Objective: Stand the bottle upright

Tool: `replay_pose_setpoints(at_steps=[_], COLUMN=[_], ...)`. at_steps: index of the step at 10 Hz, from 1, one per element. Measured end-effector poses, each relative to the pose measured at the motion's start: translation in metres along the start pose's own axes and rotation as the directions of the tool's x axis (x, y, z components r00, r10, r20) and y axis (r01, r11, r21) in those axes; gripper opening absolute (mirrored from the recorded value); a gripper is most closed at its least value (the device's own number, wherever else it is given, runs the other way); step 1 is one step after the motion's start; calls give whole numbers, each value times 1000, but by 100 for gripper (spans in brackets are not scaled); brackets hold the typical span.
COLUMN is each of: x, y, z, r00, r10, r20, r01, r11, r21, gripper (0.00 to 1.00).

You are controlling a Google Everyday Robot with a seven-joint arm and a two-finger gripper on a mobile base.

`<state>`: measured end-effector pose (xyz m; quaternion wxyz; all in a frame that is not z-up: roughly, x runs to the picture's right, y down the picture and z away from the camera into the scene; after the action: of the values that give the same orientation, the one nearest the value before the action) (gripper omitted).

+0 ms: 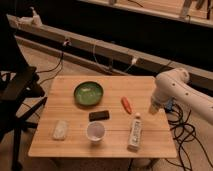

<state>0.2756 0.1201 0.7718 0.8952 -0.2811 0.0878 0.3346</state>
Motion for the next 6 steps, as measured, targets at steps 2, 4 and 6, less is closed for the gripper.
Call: replay_pose_setpoints(at_steps=[2, 4, 6], x=[-4, -6, -12], y=[0, 1, 9], z=[10, 15, 17], r00=[992, 964, 914], r10=[126, 266, 399], r20=[12, 30, 70], r01=[-126, -265, -394], r11=[992, 964, 916], r21=[-8, -26, -75], gripper=[71, 80, 80])
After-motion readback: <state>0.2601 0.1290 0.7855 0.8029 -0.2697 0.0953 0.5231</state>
